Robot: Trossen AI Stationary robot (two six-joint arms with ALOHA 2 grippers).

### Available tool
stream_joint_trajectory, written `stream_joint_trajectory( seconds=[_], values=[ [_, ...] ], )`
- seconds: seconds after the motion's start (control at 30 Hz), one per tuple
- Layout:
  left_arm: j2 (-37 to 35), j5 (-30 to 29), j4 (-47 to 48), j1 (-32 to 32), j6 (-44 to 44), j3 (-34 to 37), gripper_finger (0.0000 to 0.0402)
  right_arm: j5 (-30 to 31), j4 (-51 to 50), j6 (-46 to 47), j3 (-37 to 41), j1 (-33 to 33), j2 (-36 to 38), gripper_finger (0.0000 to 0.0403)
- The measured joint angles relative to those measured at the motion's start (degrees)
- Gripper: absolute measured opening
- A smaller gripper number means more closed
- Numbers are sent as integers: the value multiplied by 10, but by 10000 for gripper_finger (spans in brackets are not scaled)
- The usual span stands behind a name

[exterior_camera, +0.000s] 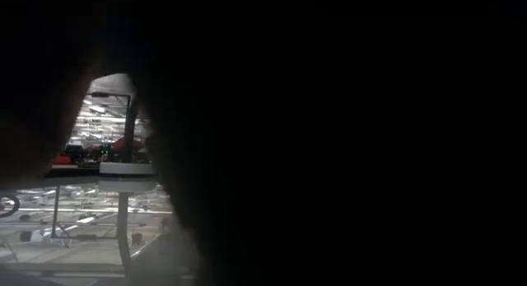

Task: Sort batteries
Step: Put the silver battery into the yellow bin

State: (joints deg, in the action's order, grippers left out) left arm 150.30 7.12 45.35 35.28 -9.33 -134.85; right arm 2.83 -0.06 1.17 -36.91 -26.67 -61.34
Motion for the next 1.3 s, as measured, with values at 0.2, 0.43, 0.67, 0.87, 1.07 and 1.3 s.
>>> stream_joint_trajectory(
  seconds=[0.2, 0.43, 0.67, 0.87, 1.07, 1.3],
  values=[
    [3, -28, 5, 0, 9, 0, 72, 2, 2, 0, 0, 0, 0, 172],
    [3, -52, 6, -8, -19, 0, 60, 2, 2, 0, 0, 0, 0, 172],
    [3, -59, 6, -8, -30, 0, 37, 2, 2, 0, 0, 0, 0, 172],
    [2, -59, 5, -8, -34, 0, 14, 2, 2, 0, 0, 0, 0, 172],
    [0, -59, 4, -8, -61, 1, 14, 2, 1, 0, 0, 0, 0, 172],
    [-24, -59, 37, -8, -110, 2, 16, 2, 0, -4, 0, 0, 0, 172]
  ],
)
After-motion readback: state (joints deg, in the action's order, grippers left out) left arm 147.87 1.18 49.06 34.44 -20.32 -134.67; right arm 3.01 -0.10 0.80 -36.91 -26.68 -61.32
